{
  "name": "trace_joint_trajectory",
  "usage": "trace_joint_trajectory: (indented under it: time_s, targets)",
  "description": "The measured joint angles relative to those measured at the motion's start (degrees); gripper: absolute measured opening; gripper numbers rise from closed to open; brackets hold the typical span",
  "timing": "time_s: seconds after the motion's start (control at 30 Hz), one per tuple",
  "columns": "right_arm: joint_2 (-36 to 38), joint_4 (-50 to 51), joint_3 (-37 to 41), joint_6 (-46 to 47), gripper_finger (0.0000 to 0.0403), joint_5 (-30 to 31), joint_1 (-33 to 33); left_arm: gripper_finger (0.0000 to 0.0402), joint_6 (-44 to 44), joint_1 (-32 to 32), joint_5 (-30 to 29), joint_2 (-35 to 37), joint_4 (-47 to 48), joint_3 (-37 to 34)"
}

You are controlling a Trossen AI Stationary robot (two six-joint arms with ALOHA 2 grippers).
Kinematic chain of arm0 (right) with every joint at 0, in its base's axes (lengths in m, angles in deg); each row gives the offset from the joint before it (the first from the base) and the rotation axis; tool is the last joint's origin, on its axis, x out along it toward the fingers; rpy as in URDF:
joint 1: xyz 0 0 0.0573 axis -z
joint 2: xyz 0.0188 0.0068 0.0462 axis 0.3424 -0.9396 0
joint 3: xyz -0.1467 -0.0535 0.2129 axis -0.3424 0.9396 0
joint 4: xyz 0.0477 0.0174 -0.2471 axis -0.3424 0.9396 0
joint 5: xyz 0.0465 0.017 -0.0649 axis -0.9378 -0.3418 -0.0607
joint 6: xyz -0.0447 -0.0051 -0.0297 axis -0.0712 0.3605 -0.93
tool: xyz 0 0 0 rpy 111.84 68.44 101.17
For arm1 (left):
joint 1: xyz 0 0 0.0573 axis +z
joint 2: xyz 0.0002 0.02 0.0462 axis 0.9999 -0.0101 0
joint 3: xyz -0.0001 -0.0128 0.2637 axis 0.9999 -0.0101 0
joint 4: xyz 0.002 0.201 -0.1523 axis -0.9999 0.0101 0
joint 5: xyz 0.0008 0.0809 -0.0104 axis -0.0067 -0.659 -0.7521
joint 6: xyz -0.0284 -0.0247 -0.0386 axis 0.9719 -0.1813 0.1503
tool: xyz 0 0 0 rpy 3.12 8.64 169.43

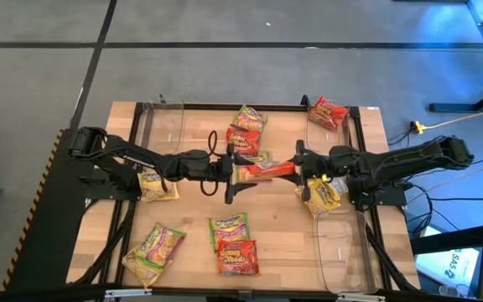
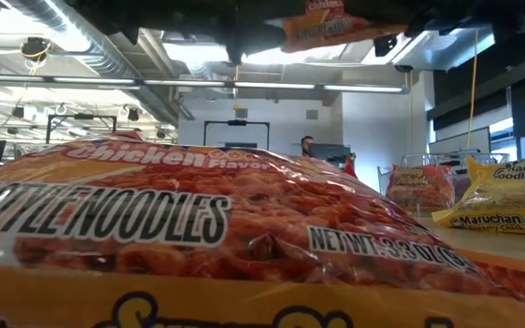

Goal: Sort Maruchan noodles
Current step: Put the orange noodle pack into the top right transparent bin

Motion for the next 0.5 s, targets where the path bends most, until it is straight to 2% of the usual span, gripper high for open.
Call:
trace_joint_trajectory:
  time_s: [0.3, 0.4, 0.5]
  targets:
    - [-7.73, -13.62, -0.04, -0.29, 0.0089, -2.36, -0.02, 0.0291, -0.46, -0.18, -0.72, -0.79, -3.44, 0.52]
    - [-9.27, -15.21, -0.04, -0.29, 0.0089, -1.9, -0.01, 0.027, 0.0, -0.22, -0.7, -0.87, -3.99, 0.52]
    - [-10.47, -16.42, -0.04, -0.29, 0.009, -1.88, 0.0, 0.0233, -0.03, -0.33, -0.44, -0.85, -5.05, 0.52]
